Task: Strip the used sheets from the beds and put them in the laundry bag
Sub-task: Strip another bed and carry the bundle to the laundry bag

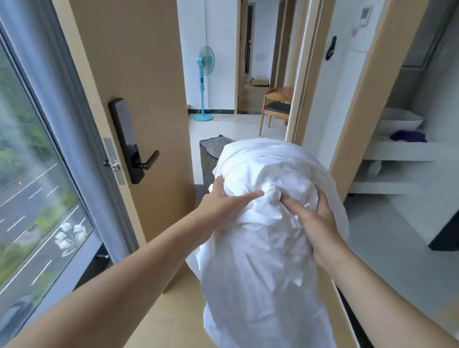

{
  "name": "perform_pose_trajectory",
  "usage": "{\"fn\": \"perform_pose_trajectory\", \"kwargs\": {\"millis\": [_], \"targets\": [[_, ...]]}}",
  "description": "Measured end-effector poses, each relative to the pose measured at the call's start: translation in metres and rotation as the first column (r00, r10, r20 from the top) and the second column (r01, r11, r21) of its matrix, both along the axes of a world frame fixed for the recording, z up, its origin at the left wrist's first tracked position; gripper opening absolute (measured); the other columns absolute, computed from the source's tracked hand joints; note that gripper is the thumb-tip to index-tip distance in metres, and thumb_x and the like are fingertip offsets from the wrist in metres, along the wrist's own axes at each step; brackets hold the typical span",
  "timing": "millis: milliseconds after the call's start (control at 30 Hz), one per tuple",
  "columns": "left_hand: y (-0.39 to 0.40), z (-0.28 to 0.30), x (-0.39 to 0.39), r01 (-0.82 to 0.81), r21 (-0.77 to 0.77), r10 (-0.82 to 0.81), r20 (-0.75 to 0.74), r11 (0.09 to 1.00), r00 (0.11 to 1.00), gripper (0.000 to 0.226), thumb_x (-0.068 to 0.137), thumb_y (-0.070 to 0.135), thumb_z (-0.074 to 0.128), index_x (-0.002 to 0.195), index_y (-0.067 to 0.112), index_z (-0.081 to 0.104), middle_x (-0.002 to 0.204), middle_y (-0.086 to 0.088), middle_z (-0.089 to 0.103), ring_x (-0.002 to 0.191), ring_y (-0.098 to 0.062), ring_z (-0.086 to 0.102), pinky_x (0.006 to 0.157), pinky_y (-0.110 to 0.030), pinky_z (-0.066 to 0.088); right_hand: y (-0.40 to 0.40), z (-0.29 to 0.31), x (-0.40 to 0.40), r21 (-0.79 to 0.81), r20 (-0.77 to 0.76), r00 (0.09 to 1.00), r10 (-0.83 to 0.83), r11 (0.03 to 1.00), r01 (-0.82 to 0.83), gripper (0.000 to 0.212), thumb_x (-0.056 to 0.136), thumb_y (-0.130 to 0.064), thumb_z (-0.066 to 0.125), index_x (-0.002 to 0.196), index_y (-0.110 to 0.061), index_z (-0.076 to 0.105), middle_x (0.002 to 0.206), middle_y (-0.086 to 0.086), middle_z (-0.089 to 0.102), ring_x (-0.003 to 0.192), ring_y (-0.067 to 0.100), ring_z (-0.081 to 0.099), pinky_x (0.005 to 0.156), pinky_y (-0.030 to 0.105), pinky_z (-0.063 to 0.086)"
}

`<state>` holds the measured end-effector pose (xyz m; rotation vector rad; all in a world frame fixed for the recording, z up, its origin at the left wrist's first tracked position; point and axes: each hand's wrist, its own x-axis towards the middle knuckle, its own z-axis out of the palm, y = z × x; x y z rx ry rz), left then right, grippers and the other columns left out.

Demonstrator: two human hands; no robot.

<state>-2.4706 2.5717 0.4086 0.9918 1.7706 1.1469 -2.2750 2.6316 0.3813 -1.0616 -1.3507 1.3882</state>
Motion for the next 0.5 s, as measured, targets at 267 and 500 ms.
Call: {"fn": "perform_pose_trajectory", "kwargs": {"millis": [267,500], "targets": [[0.201,-0.01,-0.109,-0.114,-0.115,0.119,0.037,0.987,0.992,0.145,0.038,0.085,0.079,0.16,0.044,0.013,0.157,0.008,0.04,0.14,-0.019,0.046,0.117,-0.041,0.039,0.225,-0.021,-0.119,-0.08,0.029,0.997,0.077,0.994,-0.074,0.084,0.052,-0.071,0.092,0.126,-0.058,0.056,0.121,-0.018,0.071,0.112,0.013,0.07,0.1,0.045,0.057],[0.37,-0.05,-0.212,-0.087,-0.169,0.101,0.079,0.982,0.992,0.141,0.041,0.088,0.077,0.16,0.043,0.015,0.155,0.007,0.044,0.139,-0.021,0.047,0.116,-0.039,0.039,0.384,-0.045,-0.215,-0.142,0.078,0.992,0.098,0.986,-0.087,0.071,0.059,-0.062,0.093,0.122,-0.059,0.059,0.116,-0.021,0.073,0.109,0.011,0.071,0.1,0.044,0.057]]}}
